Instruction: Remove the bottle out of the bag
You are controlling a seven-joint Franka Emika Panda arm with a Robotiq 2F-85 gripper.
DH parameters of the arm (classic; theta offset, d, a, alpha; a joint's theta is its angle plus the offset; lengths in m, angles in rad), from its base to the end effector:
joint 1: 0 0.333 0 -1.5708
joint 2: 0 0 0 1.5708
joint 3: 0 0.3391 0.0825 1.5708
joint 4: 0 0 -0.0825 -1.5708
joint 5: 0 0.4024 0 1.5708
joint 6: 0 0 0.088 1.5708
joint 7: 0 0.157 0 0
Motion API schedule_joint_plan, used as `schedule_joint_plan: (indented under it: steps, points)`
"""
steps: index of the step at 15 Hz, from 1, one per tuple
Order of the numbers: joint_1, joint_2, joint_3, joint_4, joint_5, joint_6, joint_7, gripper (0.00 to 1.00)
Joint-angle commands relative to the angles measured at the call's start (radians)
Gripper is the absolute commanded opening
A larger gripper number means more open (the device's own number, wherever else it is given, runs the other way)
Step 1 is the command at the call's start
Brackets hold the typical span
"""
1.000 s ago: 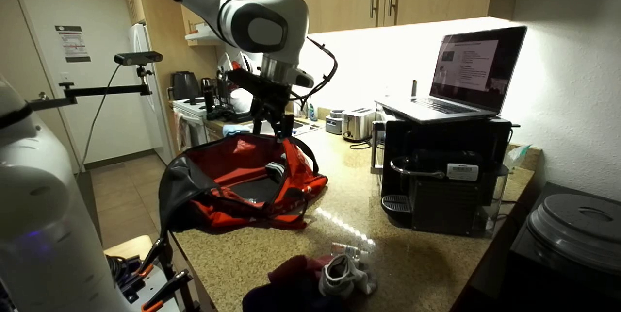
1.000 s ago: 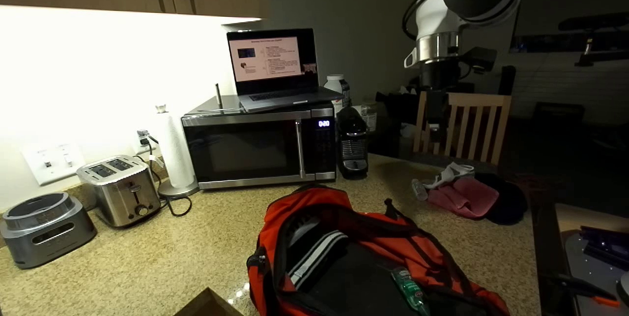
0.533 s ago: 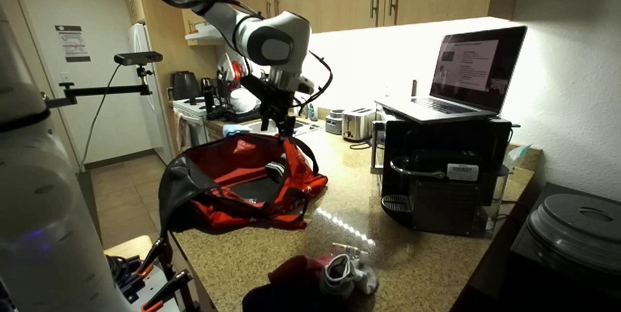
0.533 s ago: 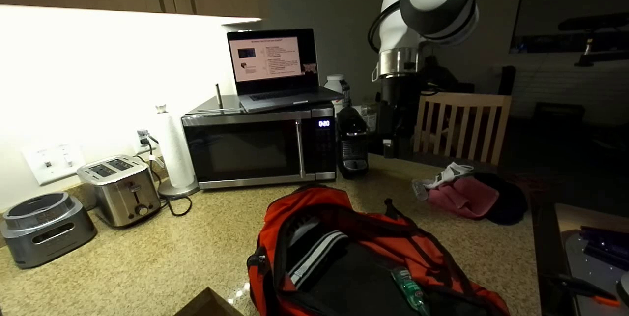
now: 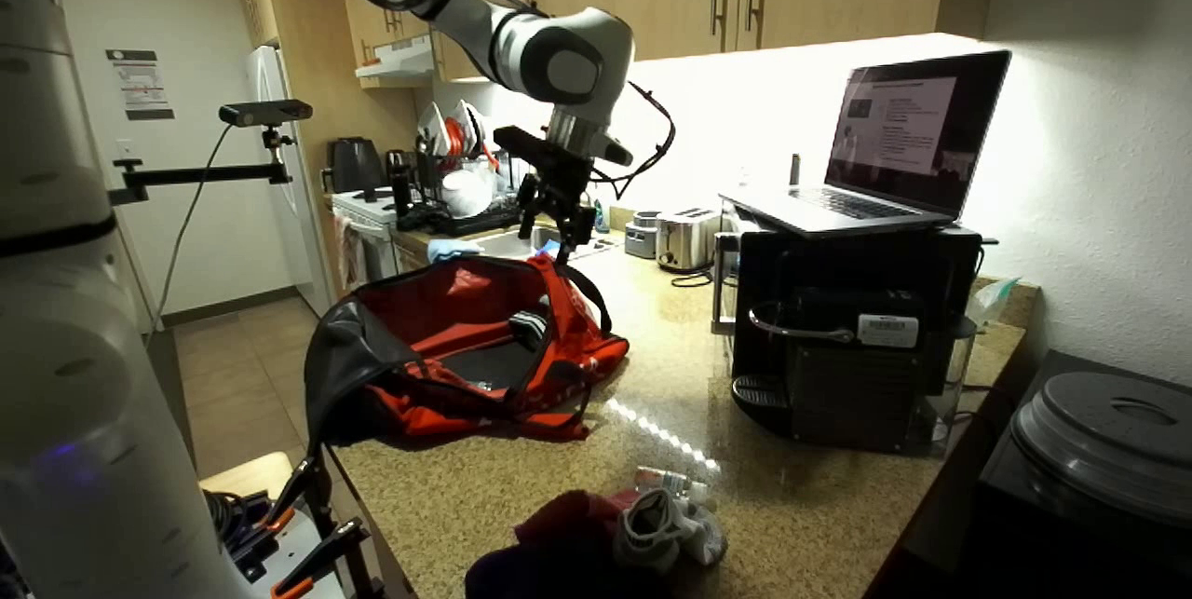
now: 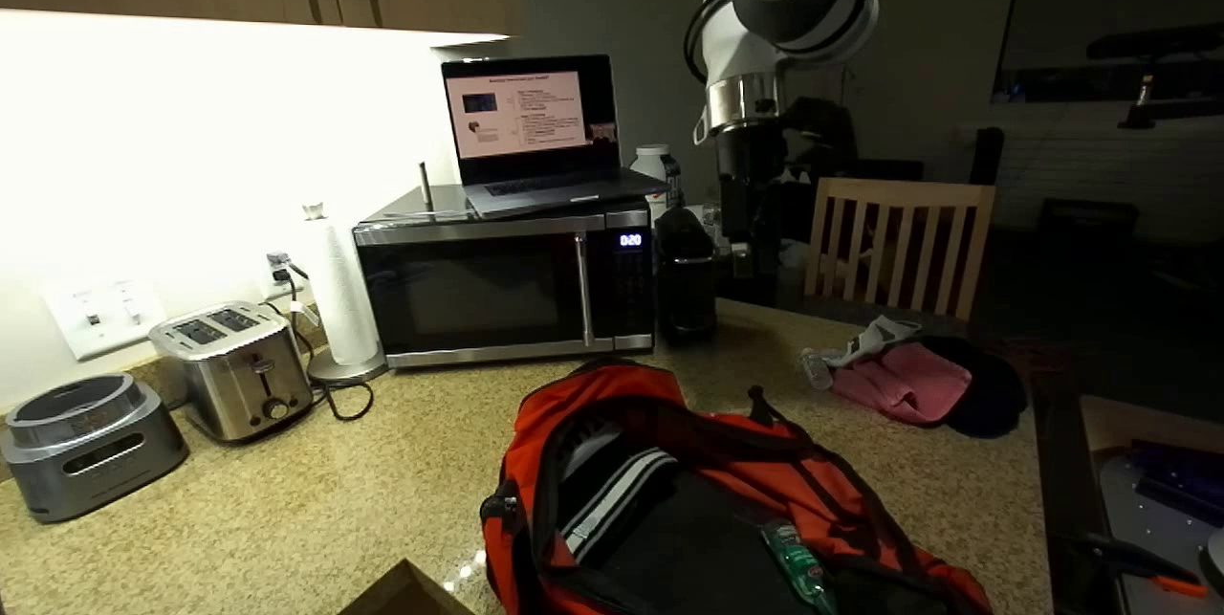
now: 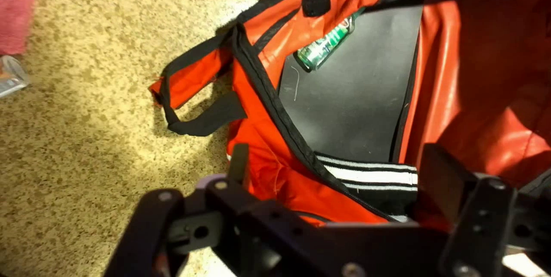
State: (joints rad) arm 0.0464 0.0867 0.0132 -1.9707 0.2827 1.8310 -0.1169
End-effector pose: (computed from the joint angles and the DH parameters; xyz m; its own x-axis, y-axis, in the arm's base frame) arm 0.5556 0.0691 0.3803 0.9741 0.0991 -0.2031 0.0408 -0.9611 -0.2732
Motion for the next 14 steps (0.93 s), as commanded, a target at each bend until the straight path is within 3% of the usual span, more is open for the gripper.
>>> schedule_joint_plan:
  steps: [1,9,14]
  points:
    - [-0.027,0.042,-0.003,0.089,-0.053,-0.117,-0.083,1.0]
    - [0.002,0.077,0.039,0.097,-0.068,-0.099,-0.061,1.0]
    - [0.046,0.075,0.068,0.016,-0.059,0.034,0.081,1.0]
